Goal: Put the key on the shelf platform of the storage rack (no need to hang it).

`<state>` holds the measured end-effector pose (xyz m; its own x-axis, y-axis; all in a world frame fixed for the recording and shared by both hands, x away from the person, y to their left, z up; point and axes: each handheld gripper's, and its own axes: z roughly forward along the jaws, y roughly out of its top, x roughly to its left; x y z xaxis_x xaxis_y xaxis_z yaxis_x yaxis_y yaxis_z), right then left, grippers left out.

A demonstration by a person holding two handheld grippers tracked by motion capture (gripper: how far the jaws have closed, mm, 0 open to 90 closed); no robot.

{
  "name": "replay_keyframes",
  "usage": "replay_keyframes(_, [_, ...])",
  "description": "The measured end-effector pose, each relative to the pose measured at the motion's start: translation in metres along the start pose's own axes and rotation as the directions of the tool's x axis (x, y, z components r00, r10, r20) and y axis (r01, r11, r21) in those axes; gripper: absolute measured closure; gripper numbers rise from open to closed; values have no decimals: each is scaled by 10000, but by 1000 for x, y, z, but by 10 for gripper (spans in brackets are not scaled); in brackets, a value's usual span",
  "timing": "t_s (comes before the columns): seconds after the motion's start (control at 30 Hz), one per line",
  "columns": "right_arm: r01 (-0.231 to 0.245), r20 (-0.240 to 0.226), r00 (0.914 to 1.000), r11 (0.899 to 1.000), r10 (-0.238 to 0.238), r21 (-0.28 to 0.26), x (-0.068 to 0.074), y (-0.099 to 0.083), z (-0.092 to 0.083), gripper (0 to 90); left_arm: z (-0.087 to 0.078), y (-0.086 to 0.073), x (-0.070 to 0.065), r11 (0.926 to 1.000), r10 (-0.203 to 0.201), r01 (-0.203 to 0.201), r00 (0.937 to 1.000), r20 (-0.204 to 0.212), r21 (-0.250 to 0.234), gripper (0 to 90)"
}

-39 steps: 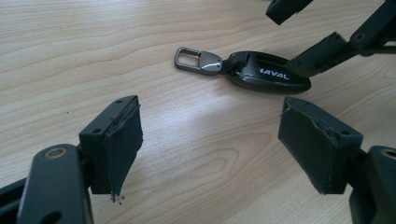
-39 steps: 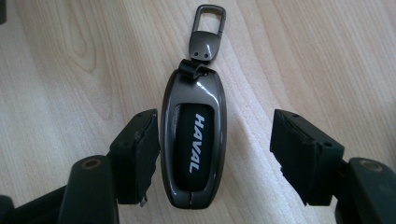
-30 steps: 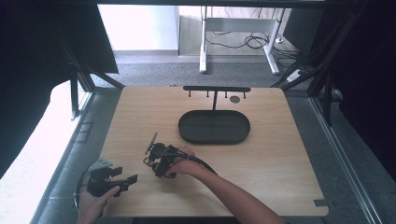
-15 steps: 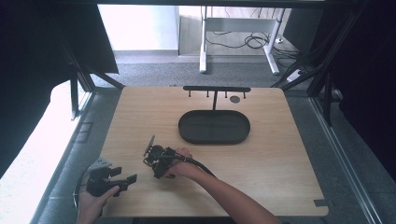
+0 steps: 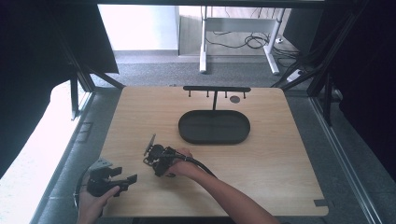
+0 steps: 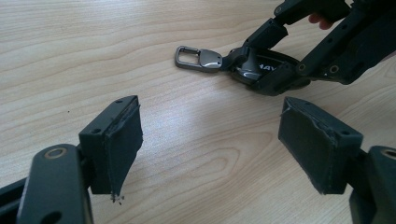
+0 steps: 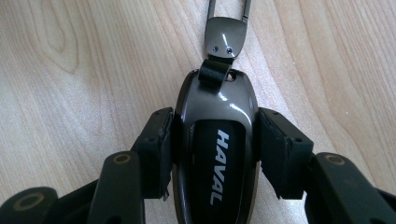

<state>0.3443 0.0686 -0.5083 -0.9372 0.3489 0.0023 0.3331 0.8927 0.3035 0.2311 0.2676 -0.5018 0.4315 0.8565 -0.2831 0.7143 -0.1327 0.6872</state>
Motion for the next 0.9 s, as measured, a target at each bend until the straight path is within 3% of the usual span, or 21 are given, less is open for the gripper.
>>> replay_keyframes(0.47, [49,-453,9990,9998,-58,-200,-1,0,-6,493,1,0,1,10000,16,-15,10000,-32,42,219])
replay_keyframes(0.9, [-44,-281,9996,9936,12,-1132,-11,-3,-54,494,1,0,0,10000,1,-1,10000,-41,7,219])
